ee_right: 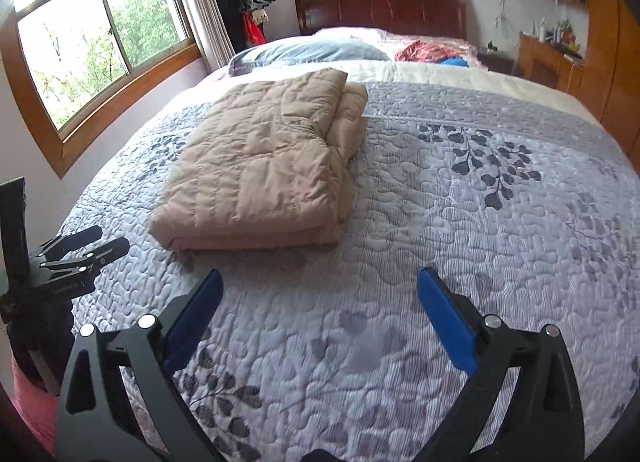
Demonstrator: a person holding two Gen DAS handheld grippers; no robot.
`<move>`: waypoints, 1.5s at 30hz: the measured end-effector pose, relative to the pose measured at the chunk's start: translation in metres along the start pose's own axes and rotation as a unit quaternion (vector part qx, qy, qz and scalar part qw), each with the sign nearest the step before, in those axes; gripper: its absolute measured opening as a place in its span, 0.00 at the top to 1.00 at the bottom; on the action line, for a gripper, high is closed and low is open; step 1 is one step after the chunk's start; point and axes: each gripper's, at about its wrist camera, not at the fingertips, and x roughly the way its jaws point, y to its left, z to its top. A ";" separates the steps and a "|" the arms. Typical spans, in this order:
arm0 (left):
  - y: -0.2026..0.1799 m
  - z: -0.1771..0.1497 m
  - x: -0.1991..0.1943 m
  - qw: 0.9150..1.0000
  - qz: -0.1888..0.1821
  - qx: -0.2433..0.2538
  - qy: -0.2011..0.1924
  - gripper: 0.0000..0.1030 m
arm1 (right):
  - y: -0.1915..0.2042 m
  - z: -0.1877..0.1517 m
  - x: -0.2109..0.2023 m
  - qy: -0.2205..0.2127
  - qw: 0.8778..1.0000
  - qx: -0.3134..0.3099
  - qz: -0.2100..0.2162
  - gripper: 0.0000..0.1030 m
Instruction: Fold large clothes
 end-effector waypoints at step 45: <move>-0.022 -0.059 -0.129 0.996 0.025 0.020 -0.081 0.13 | 0.059 -0.062 -0.091 -0.032 0.999 -0.010 0.005 0.06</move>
